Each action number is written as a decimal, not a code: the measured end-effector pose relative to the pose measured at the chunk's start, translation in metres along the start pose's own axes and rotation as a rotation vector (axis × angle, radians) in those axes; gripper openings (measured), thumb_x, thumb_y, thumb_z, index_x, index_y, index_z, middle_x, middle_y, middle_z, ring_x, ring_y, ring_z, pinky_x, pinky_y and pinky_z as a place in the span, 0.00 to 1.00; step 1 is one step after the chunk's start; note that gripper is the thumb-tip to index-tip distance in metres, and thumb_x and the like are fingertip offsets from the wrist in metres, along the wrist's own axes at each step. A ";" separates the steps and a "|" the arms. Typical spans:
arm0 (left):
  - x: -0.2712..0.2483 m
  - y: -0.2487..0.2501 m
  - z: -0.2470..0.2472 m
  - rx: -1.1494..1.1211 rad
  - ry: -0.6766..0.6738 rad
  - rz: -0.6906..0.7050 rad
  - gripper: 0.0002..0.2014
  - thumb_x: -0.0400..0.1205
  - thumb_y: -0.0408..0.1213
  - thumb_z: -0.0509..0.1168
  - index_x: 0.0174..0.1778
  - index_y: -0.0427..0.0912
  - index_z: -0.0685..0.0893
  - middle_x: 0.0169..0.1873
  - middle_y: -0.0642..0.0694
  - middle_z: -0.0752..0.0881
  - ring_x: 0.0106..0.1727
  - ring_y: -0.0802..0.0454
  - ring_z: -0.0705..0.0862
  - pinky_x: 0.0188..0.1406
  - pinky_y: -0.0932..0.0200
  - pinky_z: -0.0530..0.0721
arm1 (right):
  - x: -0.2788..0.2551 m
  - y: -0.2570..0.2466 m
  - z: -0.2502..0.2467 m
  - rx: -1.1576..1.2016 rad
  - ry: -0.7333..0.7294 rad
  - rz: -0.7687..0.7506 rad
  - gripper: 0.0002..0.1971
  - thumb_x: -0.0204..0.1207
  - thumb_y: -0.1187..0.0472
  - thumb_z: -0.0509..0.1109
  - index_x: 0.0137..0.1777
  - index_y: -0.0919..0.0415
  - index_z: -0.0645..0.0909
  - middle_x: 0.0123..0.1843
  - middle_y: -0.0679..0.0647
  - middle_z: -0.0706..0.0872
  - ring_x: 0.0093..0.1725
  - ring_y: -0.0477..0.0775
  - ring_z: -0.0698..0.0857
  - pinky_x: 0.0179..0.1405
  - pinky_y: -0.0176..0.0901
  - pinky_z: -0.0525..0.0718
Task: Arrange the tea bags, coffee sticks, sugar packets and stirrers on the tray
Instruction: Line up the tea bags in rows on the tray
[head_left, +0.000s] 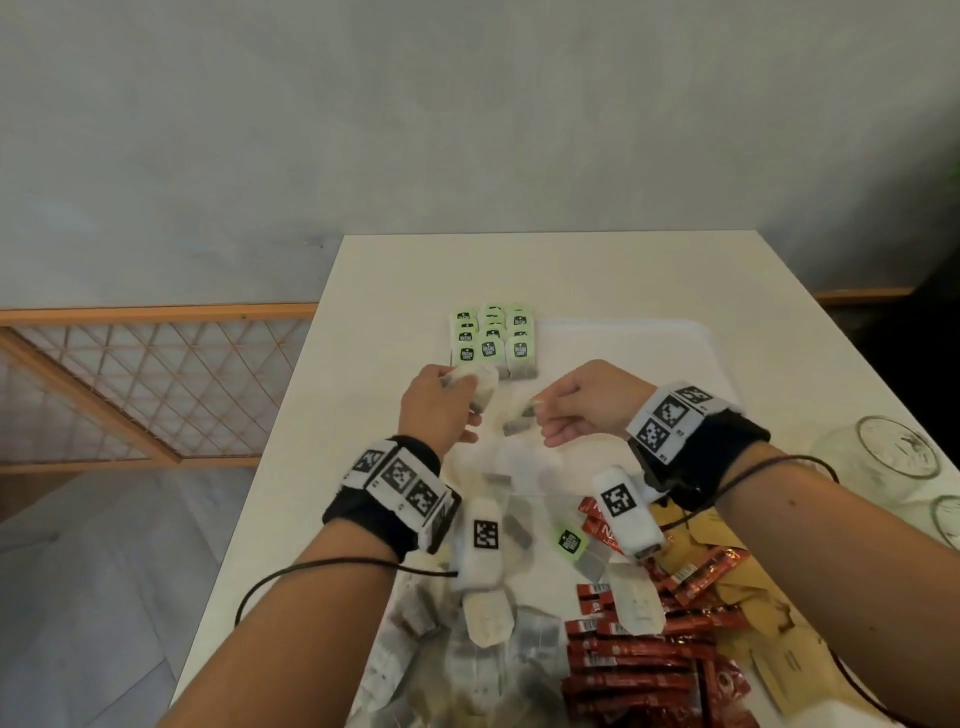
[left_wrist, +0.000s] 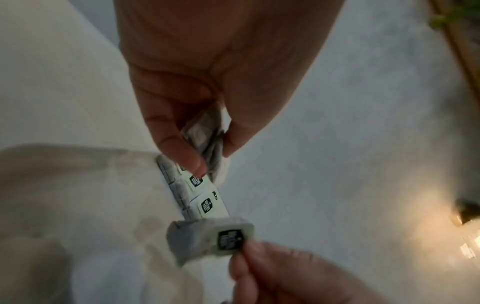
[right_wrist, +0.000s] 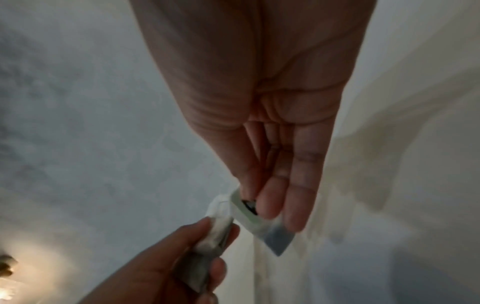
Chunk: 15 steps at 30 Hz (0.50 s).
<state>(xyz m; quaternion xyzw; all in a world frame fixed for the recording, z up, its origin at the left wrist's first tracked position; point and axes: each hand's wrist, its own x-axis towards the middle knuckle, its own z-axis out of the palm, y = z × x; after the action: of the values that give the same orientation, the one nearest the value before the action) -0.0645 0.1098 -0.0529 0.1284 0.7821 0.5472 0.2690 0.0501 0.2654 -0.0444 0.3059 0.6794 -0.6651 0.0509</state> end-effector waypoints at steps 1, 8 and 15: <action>0.004 0.000 -0.003 -0.063 -0.027 -0.047 0.14 0.85 0.35 0.62 0.64 0.34 0.75 0.38 0.42 0.85 0.33 0.50 0.84 0.26 0.57 0.87 | 0.004 0.000 0.001 0.001 0.014 0.009 0.04 0.78 0.72 0.71 0.48 0.75 0.84 0.35 0.64 0.87 0.29 0.51 0.88 0.36 0.45 0.91; 0.030 -0.001 -0.022 -0.285 -0.053 -0.107 0.16 0.85 0.30 0.65 0.65 0.24 0.76 0.45 0.35 0.87 0.40 0.46 0.89 0.38 0.54 0.92 | 0.047 0.006 0.005 -0.218 0.241 -0.034 0.06 0.72 0.62 0.79 0.46 0.63 0.88 0.32 0.57 0.86 0.27 0.48 0.83 0.33 0.40 0.88; 0.053 -0.011 -0.038 -0.400 0.002 -0.146 0.02 0.83 0.27 0.64 0.49 0.32 0.78 0.45 0.35 0.86 0.42 0.42 0.90 0.42 0.52 0.92 | 0.081 -0.012 0.030 -0.330 0.248 -0.154 0.05 0.78 0.67 0.71 0.45 0.61 0.88 0.35 0.57 0.89 0.28 0.49 0.82 0.32 0.40 0.87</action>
<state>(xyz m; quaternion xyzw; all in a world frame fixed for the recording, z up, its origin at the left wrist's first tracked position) -0.1280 0.1023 -0.0677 0.0146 0.6653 0.6708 0.3273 -0.0317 0.2661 -0.0757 0.3203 0.8014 -0.5040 -0.0348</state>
